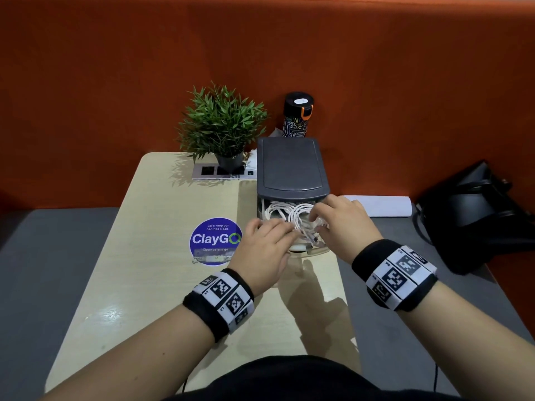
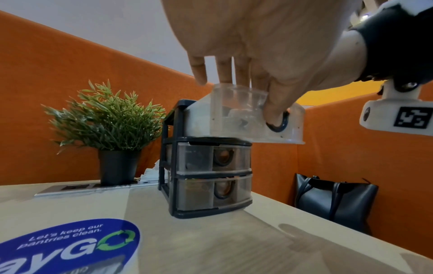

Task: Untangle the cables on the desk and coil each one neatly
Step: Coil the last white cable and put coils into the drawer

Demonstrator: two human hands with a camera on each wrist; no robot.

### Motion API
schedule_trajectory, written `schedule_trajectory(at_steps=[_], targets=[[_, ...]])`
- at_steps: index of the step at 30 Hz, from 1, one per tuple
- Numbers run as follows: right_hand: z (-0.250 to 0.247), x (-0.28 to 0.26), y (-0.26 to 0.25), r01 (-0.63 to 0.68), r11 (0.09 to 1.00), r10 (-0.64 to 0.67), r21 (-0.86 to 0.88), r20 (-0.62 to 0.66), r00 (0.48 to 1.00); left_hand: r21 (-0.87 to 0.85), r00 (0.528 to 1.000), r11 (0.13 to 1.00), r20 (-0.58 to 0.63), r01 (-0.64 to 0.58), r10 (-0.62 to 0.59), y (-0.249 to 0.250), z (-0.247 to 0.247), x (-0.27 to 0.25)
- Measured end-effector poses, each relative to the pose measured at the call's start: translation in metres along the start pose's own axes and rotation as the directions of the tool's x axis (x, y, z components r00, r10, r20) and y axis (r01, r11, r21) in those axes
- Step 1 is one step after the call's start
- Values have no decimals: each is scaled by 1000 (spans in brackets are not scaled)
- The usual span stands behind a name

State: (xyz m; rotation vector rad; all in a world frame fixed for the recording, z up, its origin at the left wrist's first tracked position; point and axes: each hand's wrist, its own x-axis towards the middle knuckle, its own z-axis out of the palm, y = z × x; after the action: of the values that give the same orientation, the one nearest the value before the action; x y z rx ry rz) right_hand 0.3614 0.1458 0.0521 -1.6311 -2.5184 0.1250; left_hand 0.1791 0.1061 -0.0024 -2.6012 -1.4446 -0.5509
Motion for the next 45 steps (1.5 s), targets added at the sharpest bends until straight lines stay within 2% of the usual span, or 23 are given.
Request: schedule_trajectory(at_steps=[3,7,9,12,15,18,20,23,25,28,30,33,35,39,42,45], targets=[[3,0,-2,-6,999,6,40,-6,1000,4,999,1000,21,-28,28,-1,2,2],[7,-1,-4,-13,994,24,105,-108,994,-20,997,1000,70,-20,21,-1,3,4],[9,1,-5,11,988,-1,155,-60,998,-28,996,999,89,-18,20,-2,3,5],[14,6,-2,28,999,-31,42,73,997,-57,997,998,74,-27,31,-3,2,6],[19,11,-1,61,992,-50,-107,107,993,-141,999,990,30,-32,36,-3,0,6],[23,18,-3,26,985,-21,-170,33,999,-176,999,984,37,-21,28,-5,-2,8],[23,18,-4,-12,990,9,-137,-20,1000,-183,997,983,64,-19,32,-8,-2,9],[22,10,-2,7,999,-13,-38,-151,989,-227,993,974,119,4,23,-13,-9,12],[20,1,-3,13,1000,-8,19,-229,973,-263,991,962,127,77,-45,-16,-15,15],[16,-14,-6,83,993,-55,82,-301,952,-323,983,928,43,183,-179,-25,-24,24],[17,-24,-10,163,979,-129,121,-249,960,-306,967,919,21,247,-253,-34,-25,31],[28,-35,-15,246,963,-230,114,-138,963,-229,947,920,106,319,-302,-45,-24,43],[38,-38,-14,266,960,-253,84,-143,957,-191,941,926,167,325,-295,-48,-23,48],[39,-32,-16,238,969,-225,70,-158,961,-173,927,923,220,343,-303,-52,-19,50],[34,-24,-18,172,975,-150,142,-154,977,-168,927,925,223,341,-301,-57,-18,50],[28,-12,-17,94,978,-79,185,-88,993,-174,928,925,225,338,-297,-59,-20,51]])
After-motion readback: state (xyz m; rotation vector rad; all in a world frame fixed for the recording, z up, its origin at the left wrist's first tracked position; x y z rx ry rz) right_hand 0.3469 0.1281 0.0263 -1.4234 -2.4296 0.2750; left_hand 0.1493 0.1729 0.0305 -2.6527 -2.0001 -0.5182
